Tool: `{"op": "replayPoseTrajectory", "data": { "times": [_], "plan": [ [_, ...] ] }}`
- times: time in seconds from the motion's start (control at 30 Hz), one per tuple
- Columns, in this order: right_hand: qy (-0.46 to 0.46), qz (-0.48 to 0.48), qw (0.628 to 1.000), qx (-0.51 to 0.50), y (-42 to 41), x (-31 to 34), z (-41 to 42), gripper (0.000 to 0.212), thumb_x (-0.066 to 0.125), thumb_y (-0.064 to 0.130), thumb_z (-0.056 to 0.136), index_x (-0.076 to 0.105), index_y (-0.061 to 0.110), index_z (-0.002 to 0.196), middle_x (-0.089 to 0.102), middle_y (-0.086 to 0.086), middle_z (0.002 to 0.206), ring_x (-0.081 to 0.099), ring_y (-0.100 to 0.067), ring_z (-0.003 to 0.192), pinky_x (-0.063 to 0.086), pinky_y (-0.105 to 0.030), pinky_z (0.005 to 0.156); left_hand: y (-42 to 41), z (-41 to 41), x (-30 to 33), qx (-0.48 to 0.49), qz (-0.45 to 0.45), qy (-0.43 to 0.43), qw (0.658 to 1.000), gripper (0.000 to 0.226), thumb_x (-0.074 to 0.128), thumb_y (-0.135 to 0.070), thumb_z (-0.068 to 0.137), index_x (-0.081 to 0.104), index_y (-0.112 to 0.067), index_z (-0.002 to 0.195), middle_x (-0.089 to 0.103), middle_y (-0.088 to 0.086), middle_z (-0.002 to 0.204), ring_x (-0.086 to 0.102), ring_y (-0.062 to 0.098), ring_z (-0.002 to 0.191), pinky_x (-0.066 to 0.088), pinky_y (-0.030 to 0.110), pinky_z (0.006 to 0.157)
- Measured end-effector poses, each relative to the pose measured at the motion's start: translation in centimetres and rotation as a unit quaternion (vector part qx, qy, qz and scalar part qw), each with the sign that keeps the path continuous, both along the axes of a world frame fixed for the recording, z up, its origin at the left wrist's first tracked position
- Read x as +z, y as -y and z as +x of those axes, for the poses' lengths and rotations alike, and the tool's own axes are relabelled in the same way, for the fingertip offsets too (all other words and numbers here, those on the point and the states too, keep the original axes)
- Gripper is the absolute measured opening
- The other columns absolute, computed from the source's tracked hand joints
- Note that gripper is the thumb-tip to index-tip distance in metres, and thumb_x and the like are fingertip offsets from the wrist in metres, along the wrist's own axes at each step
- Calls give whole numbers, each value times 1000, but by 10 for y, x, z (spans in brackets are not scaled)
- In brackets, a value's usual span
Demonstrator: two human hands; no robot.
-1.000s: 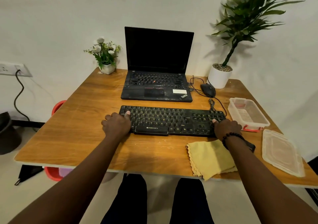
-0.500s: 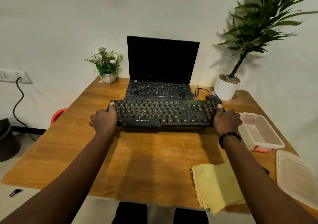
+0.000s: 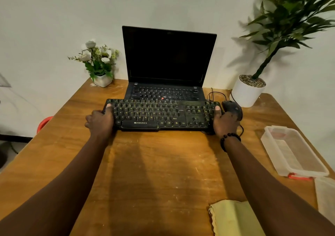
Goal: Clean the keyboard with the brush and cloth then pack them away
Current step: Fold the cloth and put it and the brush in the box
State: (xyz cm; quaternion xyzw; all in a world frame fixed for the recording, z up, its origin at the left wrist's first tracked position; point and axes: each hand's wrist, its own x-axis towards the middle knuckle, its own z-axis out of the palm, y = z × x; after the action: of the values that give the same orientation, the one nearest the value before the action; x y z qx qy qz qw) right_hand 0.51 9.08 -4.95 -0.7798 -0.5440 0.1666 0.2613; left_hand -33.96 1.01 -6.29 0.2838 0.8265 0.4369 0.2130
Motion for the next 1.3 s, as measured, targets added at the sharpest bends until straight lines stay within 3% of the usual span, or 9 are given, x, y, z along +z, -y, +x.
{"op": "replayPoseTrajectory", "data": {
  "times": [0.47,0.63,0.77,0.83,0.9,1.0,1.1,1.2,1.3],
  "plan": [
    [89,40,994,59,51,19,19,47,39,40,100,46,5,131,44,-22,137,37,-40,127,33,-47,102,30,44,-2,37,-16,-43,998,84,40,-56,100,16,6,151,18,32,155,18,46,142,17,54,116],
    [98,23,993,70,78,15,29,37,44,37,98,59,10,118,57,-18,124,48,-38,117,42,-45,96,62,78,4,44,3,-94,995,70,54,-44,99,30,8,140,30,31,146,29,47,133,25,53,111],
    [88,-6,969,232,115,21,45,22,50,28,97,66,15,105,68,-5,107,60,-24,100,47,-33,79,87,119,-6,-87,8,-172,981,43,58,-38,97,51,-4,123,49,21,130,43,35,119,36,44,97],
    [90,-76,919,375,139,35,53,18,56,32,95,65,20,106,64,5,104,57,-13,96,43,-21,74,96,144,-11,-189,-1,-177,966,35,59,-41,95,58,-11,113,55,12,121,45,27,112,37,37,90],
    [169,-159,857,461,158,46,59,26,60,44,89,63,25,106,61,10,104,55,-11,97,45,-24,81,108,173,-11,-301,-19,-179,936,35,60,-48,94,62,-17,111,57,7,120,46,24,112,38,35,90],
    [278,-236,813,454,173,50,66,44,66,52,82,56,25,117,55,4,115,52,-18,107,41,-35,93,124,212,-3,-444,-40,-177,878,40,58,-56,92,62,-24,117,55,4,126,42,24,120,37,37,96],
    [350,-256,788,436,185,45,70,48,69,46,80,51,24,118,56,2,116,51,-21,109,36,-34,88,136,237,5,-575,-63,-177,796,48,60,-57,91,58,-26,127,50,4,132,39,26,124,34,40,102],
    [308,-246,803,447,192,44,77,33,67,36,85,56,22,112,55,4,102,52,-17,96,39,-28,74,140,247,9,-639,-60,-183,744,49,66,-51,89,56,-23,129,50,6,130,40,26,121,35,40,101],
    [126,-213,853,460,197,55,88,16,67,32,84,60,26,97,60,5,98,58,-16,93,47,-31,75,139,243,11,-634,-24,-51,772,39,74,-37,87,58,-17,116,61,5,115,56,23,107,48,41,89]
  ]
}}
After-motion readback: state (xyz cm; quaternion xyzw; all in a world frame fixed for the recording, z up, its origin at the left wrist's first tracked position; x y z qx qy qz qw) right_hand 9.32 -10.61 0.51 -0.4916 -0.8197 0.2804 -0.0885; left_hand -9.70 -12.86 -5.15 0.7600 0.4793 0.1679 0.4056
